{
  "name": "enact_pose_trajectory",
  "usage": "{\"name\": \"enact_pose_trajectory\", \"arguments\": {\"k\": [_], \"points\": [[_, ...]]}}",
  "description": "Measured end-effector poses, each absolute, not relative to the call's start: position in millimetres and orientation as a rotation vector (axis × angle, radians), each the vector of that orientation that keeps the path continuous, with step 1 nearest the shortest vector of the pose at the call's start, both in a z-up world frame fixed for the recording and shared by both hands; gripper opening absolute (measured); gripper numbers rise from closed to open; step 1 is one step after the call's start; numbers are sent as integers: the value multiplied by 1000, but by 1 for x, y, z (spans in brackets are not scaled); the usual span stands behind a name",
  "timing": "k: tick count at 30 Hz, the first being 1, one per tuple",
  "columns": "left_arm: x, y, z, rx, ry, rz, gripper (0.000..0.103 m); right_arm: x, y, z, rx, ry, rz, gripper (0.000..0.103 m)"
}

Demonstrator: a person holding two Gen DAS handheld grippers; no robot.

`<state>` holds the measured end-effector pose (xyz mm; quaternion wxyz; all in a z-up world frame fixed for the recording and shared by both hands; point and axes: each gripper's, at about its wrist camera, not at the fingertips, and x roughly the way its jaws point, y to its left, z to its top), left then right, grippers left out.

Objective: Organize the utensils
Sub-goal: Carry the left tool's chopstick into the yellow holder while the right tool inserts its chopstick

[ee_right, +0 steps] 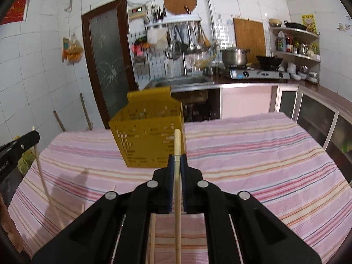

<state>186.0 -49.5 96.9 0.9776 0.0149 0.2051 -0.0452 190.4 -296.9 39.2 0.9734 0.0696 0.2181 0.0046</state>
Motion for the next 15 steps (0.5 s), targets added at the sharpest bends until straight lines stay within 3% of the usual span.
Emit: {"name": "enact_pose_trajectory", "arguments": {"k": [15], "points": [[180,-37,107,19,348,-128,4,175,-292,54,120,324,-20,6]]}}
